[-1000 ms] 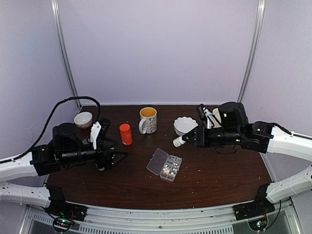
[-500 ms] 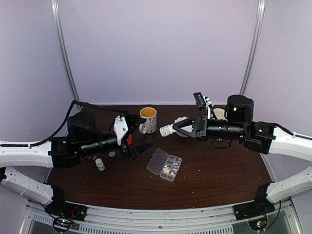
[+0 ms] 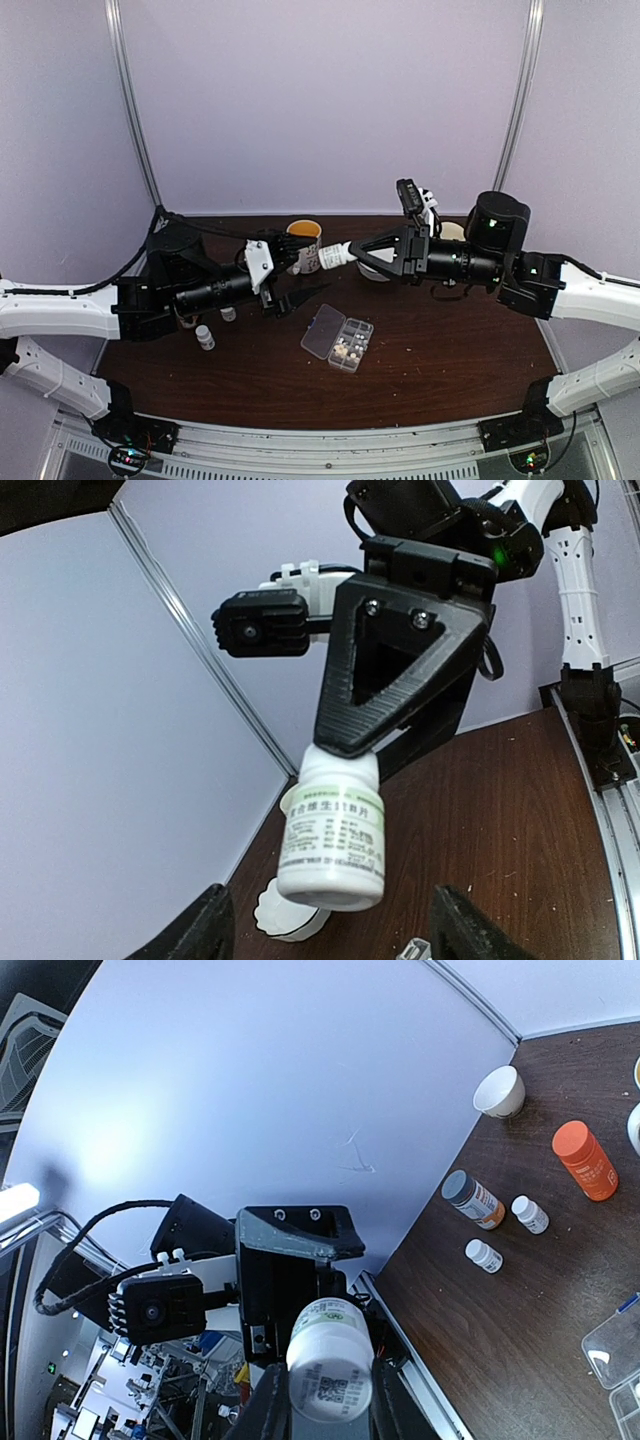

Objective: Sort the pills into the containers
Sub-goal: Pass from the right arm to the left

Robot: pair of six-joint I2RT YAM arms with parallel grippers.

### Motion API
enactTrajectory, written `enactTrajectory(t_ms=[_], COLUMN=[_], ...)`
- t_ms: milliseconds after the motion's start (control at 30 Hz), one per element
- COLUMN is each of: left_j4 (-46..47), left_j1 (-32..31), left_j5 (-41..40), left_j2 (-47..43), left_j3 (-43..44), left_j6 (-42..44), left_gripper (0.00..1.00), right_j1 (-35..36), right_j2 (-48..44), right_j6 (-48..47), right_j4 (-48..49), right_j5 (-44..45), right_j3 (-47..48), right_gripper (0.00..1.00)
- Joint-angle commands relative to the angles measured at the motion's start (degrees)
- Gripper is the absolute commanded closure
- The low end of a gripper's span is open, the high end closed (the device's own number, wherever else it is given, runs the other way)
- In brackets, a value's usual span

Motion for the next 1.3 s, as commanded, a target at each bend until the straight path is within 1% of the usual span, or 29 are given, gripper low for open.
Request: enactTrajectory(t_ms=[0, 67, 133, 367, 500, 567, 700, 767, 867, 1000, 1067, 1100, 1167, 1267], left_j4=[4.65, 4.88, 4.56, 3.4, 3.66, 3.87, 1.34, -0.46, -3.43, -3.9, -4.32, -4.87, -6.28, -7.42], left_j1=[-0.2, -0.2, -0.23, -0.2, -0.13, -0.15, -0.17, -0.16, -0.17, -0.15, -0.11, 0.02, 0.9, 3.08], left_j5=[1.71, 2.0, 2.68, 3.2, 3.06, 3.2, 3.63, 3.5, 3.79, 6.95, 8.61, 9.51, 13.35, 21.49], left_j2=[0.29, 0.2, 0.14, 0.02, -0.28, -0.58, -0.42, -0.12, 0.24, -0.31, -0.58, -0.69, -0.68, 0.11], left_j3=[2.3, 2.23, 2.35, 2.65, 2.5, 2.55, 4.38, 5.76, 8.1, 9.39, 10.19, 10.81, 12.42, 15.16], left_j6=[1.18, 1.17, 1.07, 0.86, -0.62, -2.49, -5.68, -8.41, -13.02, -18.37, -21.19, -24.23, -28.74, -36.85], left_gripper=[0.33, 0.36, 0.44, 0.6, 0.66, 0.68, 0.76, 0.79, 0.79, 0.82, 0.84, 0.84, 0.85, 0.86], right_j1=[0.82, 0.95, 1.12, 1.66, 1.84, 1.92, 2.24, 2.57, 3.27, 3.75, 3.85, 3.9, 3.95, 4.11], right_j2=[0.29, 0.64, 0.91, 1.92, 1.86, 1.69, 1.91, 2.09, 1.87, 1.48, 0.92, 0.5, -0.49, -1.4], right_j6=[0.86, 0.93, 1.18, 2.52, 1.78, 0.87, -1.23, -3.22, -8.54, -17.67, -22.14, -23.99, -27.75, -32.79], right_j4=[3.0, 3.24, 3.99, 6.1, 6.09, 5.31, 3.39, 1.77, -2.33, -9.0, -10.08, -10.14, -9.87, -9.93], right_j5=[-1.03, -1.08, -1.09, -1.59, -1.62, -1.53, -1.46, -1.53, -0.95, -0.13, -0.33, -0.46, -0.99, -2.07], right_j3=[-0.61, -0.42, -0.47, -0.48, -0.23, 0.02, 1.1, 1.93, 3.96, 7.25, 7.87, 7.83, 7.55, 7.74], right_gripper=[0.97, 0.97, 0.97, 0.97, 0.97, 0.99, 1.0, 1.0, 1.0, 1.0, 1.0, 1.0, 1.0, 1.0])
